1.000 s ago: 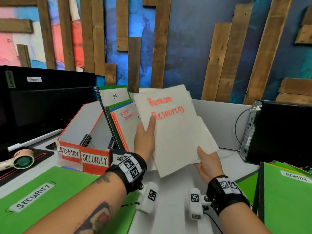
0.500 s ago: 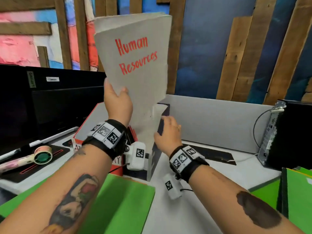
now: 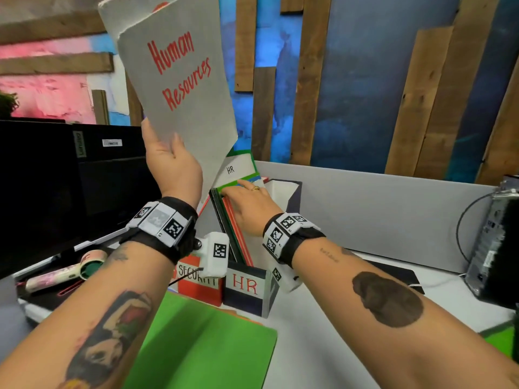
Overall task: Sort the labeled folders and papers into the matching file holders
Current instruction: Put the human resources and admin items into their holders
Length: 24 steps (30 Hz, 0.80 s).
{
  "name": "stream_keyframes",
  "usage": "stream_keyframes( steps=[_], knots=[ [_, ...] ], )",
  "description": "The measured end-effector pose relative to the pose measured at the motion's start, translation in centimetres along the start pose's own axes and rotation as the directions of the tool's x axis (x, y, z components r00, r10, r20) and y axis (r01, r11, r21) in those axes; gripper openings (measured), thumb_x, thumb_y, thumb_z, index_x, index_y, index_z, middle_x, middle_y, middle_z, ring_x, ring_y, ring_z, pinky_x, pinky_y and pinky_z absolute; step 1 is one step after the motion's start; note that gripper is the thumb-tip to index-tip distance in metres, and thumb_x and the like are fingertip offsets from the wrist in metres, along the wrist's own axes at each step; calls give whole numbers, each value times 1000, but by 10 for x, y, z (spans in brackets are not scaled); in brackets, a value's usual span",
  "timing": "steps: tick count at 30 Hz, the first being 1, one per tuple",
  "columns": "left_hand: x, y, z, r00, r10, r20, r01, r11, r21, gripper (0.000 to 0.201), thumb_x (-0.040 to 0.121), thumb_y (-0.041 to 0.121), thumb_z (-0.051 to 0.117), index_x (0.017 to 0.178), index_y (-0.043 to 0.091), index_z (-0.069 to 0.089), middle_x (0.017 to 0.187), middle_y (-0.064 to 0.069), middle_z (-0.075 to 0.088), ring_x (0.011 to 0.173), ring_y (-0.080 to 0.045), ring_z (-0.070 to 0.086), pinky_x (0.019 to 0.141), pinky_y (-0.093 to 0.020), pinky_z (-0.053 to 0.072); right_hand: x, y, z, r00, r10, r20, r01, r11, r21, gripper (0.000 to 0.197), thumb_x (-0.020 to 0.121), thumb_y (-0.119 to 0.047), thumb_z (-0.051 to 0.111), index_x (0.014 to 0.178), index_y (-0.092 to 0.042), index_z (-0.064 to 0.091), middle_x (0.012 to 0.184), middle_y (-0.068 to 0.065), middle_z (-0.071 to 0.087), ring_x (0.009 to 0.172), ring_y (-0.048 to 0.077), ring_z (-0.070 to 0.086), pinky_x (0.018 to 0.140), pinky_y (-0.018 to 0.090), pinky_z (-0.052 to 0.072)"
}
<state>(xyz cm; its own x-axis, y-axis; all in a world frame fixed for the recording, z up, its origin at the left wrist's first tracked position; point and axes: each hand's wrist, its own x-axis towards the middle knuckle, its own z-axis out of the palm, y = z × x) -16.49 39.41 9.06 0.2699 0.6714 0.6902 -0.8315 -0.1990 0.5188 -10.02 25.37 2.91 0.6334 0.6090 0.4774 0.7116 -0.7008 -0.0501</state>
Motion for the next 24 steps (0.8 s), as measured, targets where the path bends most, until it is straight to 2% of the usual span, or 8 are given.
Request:
stream_keyframes(
  steps=[2,5,8,12,14,17,21,24],
  knots=[
    [-1,-1,4,1000,-3,3,3,1000,-13,53,99,-6,41,151,3,34,139,-5,56,120,7,57,103,-13,42,1,2,-7,1000,-1,15,1,1000,2,34,99,-22,41,131,-24,53,138,4,58,143,29,37,113,51,31],
    [-5,-2,9,1000,1,12,-1,1000,-7,51,100,-4,42,150,4,35,135,-2,56,117,14,56,101,-10,42,2,6,-12,999,-37,-19,37,999,-8,32,89,-19,51,121,-18,54,121,6,63,116,29,52,100,48,42],
    [-9,-4,13,1000,24,9,-23,1000,-17,51,101,-6,42,150,-2,33,136,-4,54,115,16,55,97,-5,41,-5,18,-14,995,6,-103,2,997,83,35,83,-28,54,116,-17,54,114,5,63,107,26,51,93,44,43],
    [-12,0,16,998,55,-38,-55,998,3,52,100,-7,43,150,-6,27,132,3,49,113,21,52,97,-2,38,-25,43,-5,960,111,-255,-65,981,183,22,82,-37,62,88,-17,56,87,-3,55,97,18,43,84,40,45],
    [-12,1,21,997,55,-58,-55,998,14,56,101,-5,44,152,-7,22,135,3,46,119,13,51,100,-1,34,-33,52,2,934,154,-323,-82,971,226,17,81,-27,65,84,-18,51,88,-3,52,98,17,41,84,41,47],
    [-17,-1,30,998,30,-52,-29,999,19,59,102,1,46,154,-4,20,148,-7,43,136,-10,46,108,-6,31,-40,56,9,900,205,-386,-100,956,275,25,79,-14,66,88,-21,44,98,-2,48,101,16,40,86,40,49],
    [-43,-13,38,998,-40,44,38,998,47,46,102,-2,42,146,10,34,130,11,53,117,16,53,99,-6,40,-44,54,11,881,224,-417,-104,951,290,33,78,-9,66,95,-23,42,104,-5,43,107,14,39,88,35,50],
    [-72,-38,41,987,-134,90,125,987,101,46,103,4,42,148,7,37,135,-2,59,121,-2,58,108,-27,46,-44,51,10,873,242,-423,-108,943,316,36,71,-3,64,100,-16,47,105,-3,44,107,16,40,90,33,45]
  ],
)
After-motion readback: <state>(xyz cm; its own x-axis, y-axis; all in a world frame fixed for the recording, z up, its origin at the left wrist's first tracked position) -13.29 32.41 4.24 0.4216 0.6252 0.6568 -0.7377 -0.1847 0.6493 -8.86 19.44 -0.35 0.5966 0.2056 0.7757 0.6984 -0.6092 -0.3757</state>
